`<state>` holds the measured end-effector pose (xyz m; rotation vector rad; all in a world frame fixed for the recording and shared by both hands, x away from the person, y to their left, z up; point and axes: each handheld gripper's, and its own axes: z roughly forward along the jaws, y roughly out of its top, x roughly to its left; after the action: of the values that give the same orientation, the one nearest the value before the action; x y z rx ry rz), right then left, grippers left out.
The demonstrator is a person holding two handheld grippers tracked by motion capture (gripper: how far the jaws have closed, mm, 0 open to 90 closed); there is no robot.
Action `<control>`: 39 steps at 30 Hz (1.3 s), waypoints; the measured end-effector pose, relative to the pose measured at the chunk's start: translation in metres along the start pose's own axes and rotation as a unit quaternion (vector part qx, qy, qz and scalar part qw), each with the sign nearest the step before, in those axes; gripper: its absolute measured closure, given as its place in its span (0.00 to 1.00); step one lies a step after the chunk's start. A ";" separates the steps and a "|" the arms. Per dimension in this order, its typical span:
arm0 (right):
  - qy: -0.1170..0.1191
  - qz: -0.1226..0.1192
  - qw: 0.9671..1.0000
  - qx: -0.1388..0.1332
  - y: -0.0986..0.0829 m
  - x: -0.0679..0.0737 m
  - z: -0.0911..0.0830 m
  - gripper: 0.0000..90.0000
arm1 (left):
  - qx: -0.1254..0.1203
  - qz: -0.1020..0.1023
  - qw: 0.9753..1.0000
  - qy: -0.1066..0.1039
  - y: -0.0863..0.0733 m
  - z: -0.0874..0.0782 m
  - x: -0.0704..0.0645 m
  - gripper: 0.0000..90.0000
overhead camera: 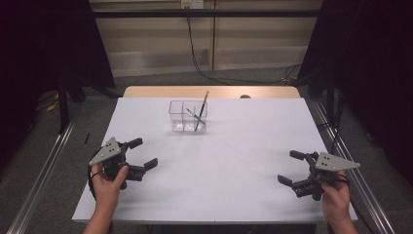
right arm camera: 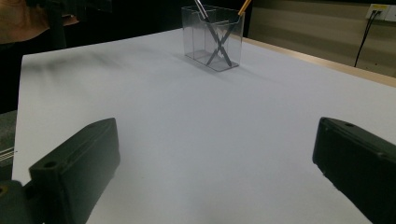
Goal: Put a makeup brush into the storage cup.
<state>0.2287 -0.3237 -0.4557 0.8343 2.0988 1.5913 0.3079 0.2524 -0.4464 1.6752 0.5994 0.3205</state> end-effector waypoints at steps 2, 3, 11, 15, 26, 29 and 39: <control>0.000 0.001 1.000 0.000 0.000 0.000 0.000 0.01 | 0.002 0.003 1.000 0.001 -0.001 -0.002 0.000 0.00; -0.001 0.000 1.000 0.001 0.000 0.000 0.000 0.01 | 0.003 0.003 1.000 0.001 -0.001 -0.003 0.000 0.00; -0.002 0.002 1.000 0.000 0.000 0.000 0.001 0.01 | 0.000 0.000 1.000 0.007 -0.004 -0.008 0.001 0.00; -0.002 0.002 1.000 -0.001 0.000 0.000 0.001 0.01 | 0.003 0.001 1.000 0.009 -0.006 -0.010 0.000 0.00; -0.002 0.002 1.000 0.000 0.000 0.000 0.002 0.01 | 0.008 0.003 1.000 0.010 -0.010 -0.013 -0.001 0.00; -0.002 0.002 1.000 0.000 0.000 0.000 0.003 0.01 | 0.008 0.005 1.000 0.008 -0.011 -0.014 -0.002 0.00; -0.003 0.001 1.000 0.002 -0.001 -0.001 0.003 0.00 | 0.013 0.013 1.000 0.010 -0.014 -0.020 -0.005 0.00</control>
<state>0.2314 -0.3220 -0.4573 0.8404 2.0977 1.5851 0.2904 0.2673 -0.4560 1.7076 0.6003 0.3496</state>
